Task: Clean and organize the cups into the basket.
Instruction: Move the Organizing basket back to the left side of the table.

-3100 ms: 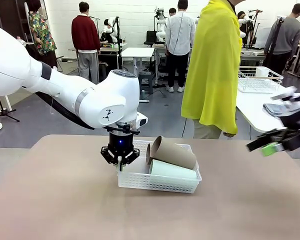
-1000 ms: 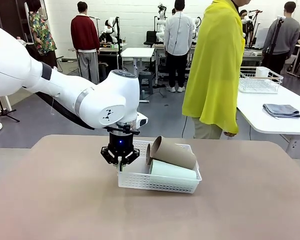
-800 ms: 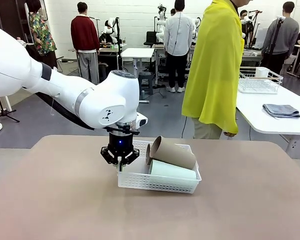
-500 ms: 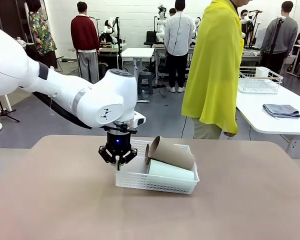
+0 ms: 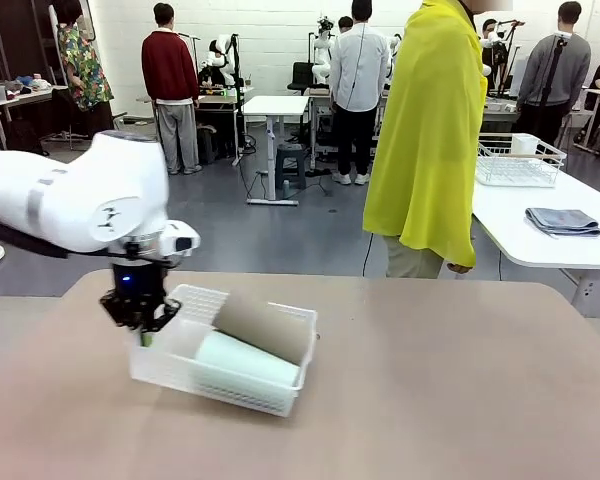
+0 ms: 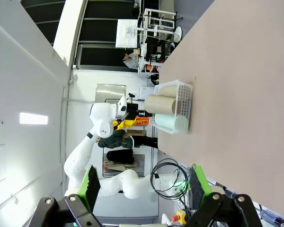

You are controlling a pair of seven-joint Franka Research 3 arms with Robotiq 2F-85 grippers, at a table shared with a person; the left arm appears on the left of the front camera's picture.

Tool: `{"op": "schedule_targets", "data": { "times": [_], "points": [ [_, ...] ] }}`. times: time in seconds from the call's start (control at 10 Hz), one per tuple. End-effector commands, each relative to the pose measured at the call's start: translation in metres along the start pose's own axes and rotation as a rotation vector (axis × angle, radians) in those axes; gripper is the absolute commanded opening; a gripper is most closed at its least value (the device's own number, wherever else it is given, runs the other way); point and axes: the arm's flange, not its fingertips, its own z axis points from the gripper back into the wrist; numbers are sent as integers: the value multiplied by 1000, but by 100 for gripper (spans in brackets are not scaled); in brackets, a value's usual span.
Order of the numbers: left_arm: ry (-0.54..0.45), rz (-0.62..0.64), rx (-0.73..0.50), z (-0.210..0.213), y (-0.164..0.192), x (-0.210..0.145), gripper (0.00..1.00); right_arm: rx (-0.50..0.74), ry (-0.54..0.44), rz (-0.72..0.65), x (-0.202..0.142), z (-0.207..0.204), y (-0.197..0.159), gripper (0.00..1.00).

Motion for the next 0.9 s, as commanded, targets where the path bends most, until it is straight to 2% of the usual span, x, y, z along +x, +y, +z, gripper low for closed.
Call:
{"op": "schedule_targets", "data": {
  "times": [0.0,0.2,0.5,0.6,0.8],
  "points": [
    [22,63,-30,-5,34,-15,5,5,-11,-2,0,-3,-2,100],
    [-7,167,-31,-8,81,-35,5,5,-11,-2,0,-3,-2,100],
    [-31,310,-15,-10,131,-64,5,5,-11,-2,0,-3,-2,100],
    [-69,364,79,-15,151,-72,5,5,-11,-2,0,-3,-2,100],
    [-88,363,88,-23,176,-78,5,5,-11,-2,0,-3,-2,100]
  ]
}}
